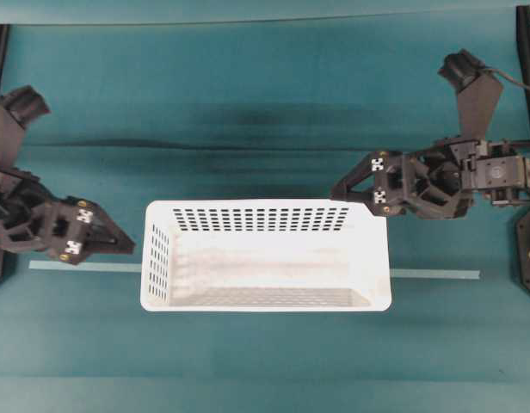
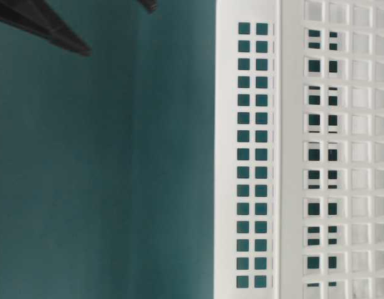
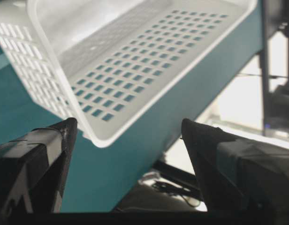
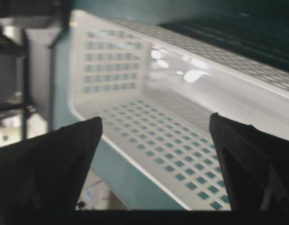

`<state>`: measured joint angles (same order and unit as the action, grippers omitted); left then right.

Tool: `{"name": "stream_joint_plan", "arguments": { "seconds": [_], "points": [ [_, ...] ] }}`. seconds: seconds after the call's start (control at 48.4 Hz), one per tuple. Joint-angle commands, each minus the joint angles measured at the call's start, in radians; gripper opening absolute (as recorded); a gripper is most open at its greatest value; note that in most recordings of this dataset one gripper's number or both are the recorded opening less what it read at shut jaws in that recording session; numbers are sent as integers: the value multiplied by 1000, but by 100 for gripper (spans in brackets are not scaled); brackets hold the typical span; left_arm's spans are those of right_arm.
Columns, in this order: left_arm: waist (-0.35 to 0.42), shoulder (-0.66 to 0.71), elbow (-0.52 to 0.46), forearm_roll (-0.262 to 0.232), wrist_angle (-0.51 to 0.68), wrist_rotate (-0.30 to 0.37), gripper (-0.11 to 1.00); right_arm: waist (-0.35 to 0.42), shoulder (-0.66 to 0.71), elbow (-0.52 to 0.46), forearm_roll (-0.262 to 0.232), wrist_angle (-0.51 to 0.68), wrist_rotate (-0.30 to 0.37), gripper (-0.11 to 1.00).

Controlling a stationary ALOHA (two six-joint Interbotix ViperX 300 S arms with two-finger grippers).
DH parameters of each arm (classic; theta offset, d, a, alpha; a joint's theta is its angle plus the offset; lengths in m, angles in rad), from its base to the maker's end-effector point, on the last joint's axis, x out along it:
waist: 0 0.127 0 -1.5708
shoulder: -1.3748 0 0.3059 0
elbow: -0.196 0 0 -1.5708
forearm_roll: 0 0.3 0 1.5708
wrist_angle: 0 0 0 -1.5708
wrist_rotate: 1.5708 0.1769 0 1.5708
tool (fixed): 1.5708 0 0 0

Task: Lift the white basket with both hands.

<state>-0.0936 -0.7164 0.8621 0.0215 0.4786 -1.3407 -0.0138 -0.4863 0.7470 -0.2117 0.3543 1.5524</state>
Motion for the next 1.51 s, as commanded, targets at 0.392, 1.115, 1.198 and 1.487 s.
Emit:
{"name": "stream_joint_plan", "arguments": {
  "seconds": [0.392,1.115,1.198,1.487],
  "points": [
    [2,-117,-2,6,-179,474,91,2,-28,11,-147,-259,-368,97],
    [2,-360,11,6,-284,1000,91,2,-357,133,-153,-393,-796,95],
    [3,-374,14,5,-264,1000,91,2,-400,147,-153,-385,-798,95],
    [3,-379,17,5,-255,1012,91,2,-508,198,-173,-365,-799,95]
  ]
}}
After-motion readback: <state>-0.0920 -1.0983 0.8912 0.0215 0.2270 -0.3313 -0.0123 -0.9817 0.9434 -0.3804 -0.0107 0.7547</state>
